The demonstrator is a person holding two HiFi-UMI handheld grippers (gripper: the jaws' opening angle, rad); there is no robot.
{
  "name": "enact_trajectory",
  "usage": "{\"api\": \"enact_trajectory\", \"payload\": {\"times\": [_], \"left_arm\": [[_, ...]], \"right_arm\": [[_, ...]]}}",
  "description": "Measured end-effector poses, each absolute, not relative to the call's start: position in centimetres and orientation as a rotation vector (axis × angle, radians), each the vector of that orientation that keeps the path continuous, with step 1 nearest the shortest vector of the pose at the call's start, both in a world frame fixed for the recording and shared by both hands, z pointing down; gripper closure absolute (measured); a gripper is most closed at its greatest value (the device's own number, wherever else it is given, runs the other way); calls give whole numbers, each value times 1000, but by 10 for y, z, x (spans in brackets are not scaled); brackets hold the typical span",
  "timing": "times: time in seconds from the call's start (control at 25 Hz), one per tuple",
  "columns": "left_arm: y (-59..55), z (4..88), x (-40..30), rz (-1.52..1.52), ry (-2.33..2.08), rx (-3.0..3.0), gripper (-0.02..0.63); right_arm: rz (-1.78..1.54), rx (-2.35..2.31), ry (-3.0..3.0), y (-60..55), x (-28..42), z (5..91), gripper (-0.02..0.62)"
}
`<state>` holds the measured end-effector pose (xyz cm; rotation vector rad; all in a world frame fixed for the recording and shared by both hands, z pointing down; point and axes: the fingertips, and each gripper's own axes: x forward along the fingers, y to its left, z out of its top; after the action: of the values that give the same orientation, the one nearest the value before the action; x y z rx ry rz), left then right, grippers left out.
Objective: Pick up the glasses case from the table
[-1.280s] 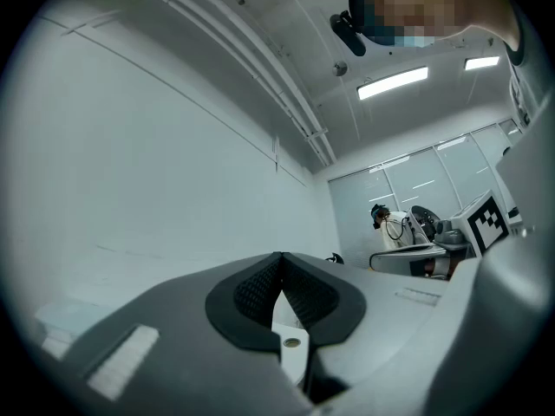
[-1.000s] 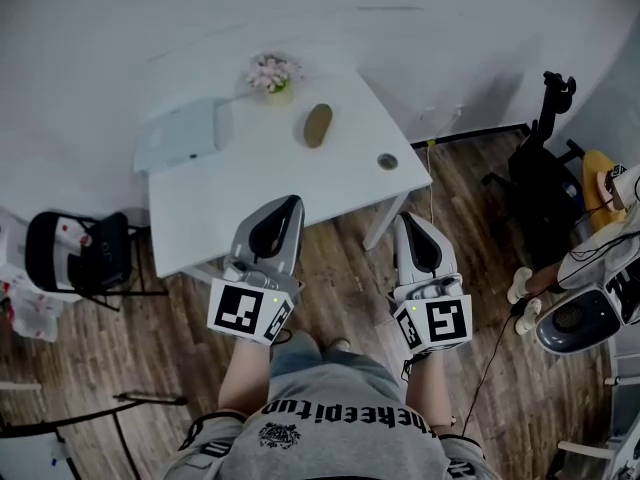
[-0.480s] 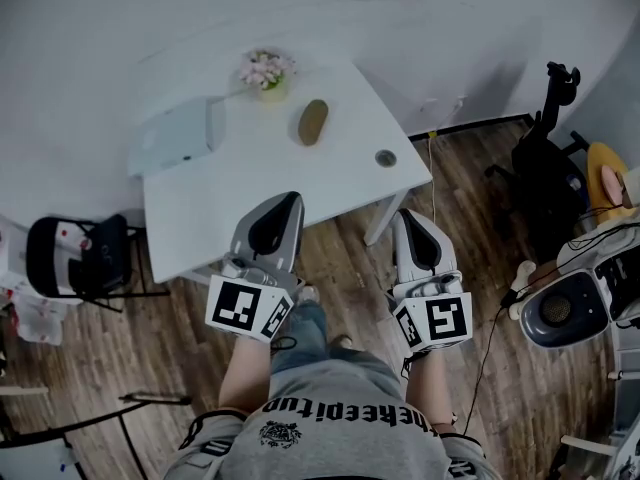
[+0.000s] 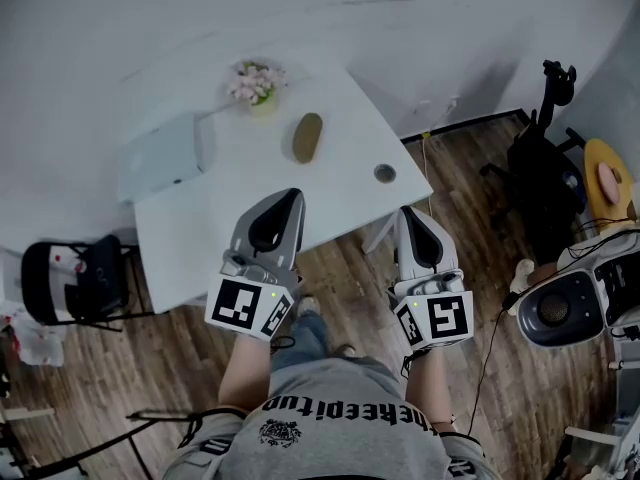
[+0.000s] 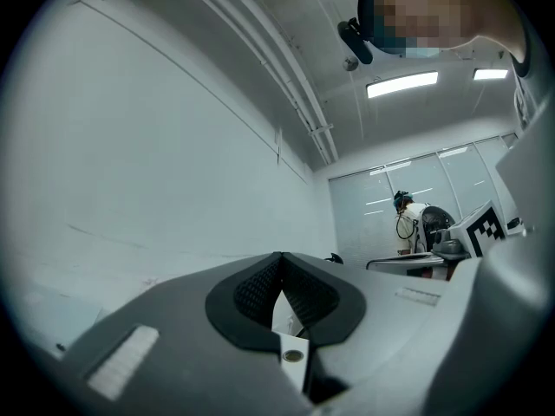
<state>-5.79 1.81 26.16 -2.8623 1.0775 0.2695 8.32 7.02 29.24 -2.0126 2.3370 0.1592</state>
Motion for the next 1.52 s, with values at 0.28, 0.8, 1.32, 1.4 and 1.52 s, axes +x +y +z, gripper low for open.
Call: {"api": "enact_trajectory", "payload": {"times": [0.28, 0.8, 1.32, 1.4, 1.52], "left_arm": [[-29, 260, -55, 277, 1028, -2874, 586], [-104, 257, -56, 279, 945, -2911, 586], [-135, 266, -58, 285, 890, -2961, 586], [-138, 268, -54, 277, 880, -2970, 587], [-144, 271, -50, 258, 881, -2974, 586]], "right_arm": [[165, -2052, 2304, 28, 84, 293, 592], [170, -2111, 2258, -42, 76, 289, 592], [150, -2189, 2208, -59, 72, 295, 592], [136, -2198, 2199, -60, 75, 298, 592], [115, -2208, 2190, -65, 82, 301, 591]]}}
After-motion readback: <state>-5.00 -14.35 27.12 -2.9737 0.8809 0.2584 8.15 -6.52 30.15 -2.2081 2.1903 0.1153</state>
